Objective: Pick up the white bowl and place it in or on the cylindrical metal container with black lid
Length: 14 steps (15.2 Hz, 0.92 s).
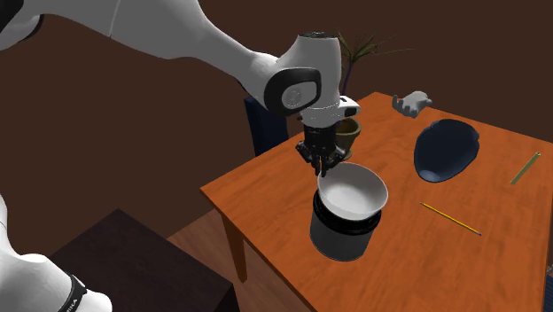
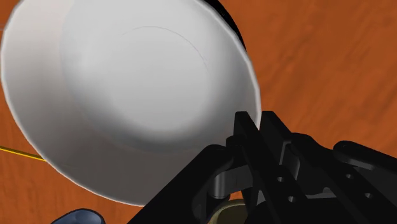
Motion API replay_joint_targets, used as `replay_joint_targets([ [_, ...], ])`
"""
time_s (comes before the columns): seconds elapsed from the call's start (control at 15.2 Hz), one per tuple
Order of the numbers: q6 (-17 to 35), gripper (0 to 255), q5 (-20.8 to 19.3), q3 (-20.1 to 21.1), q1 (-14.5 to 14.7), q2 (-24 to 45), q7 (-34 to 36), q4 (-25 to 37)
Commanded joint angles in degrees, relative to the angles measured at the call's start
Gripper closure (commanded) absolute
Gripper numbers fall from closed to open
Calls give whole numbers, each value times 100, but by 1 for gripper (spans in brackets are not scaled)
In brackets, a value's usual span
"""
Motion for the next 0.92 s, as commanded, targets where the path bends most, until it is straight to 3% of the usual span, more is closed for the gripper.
replay_joint_targets([
  [0.0,60,255,7,0,-5,27,-2,-38],
  [0.4,60,255,7,1,-6,27,-1,-37],
  [0.46,61,0,7,1,-6,27,-1,-37],
  [0.86,-91,0,-39,-14,15,-97,28,-6],
])
